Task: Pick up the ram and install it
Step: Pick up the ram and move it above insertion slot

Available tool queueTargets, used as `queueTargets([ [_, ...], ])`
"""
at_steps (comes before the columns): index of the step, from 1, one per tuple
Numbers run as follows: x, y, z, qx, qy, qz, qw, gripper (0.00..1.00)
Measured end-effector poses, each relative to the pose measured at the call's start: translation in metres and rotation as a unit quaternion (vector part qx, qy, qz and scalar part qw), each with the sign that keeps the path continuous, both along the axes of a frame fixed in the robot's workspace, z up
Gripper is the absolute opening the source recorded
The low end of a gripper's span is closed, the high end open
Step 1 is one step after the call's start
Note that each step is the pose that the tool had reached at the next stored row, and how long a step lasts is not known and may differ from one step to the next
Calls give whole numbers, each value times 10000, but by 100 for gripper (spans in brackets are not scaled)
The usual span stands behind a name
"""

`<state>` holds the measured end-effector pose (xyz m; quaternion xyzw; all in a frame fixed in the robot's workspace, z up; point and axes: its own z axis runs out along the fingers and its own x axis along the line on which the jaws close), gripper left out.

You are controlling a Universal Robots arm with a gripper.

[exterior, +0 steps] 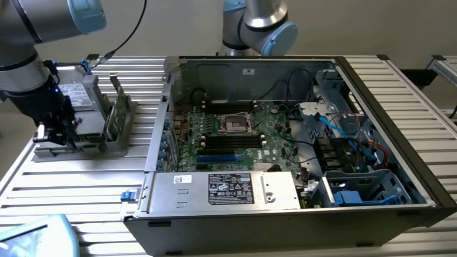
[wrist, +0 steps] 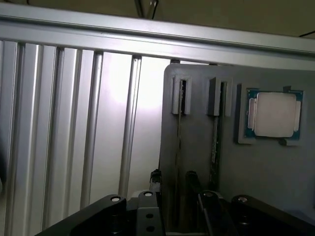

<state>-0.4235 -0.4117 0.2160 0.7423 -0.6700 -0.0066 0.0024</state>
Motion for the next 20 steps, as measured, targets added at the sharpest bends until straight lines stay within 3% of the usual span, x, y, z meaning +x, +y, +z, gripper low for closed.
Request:
queueTargets([
  [4,-17,3,-64,13,1,-1,10000,33],
  [11,-31,10,-156,61,3,-2,10000,33],
  [15,-34,19,-194,105,7,-6,9999,33],
  [20,-37,22,-199,199,8,-11,9998,33],
])
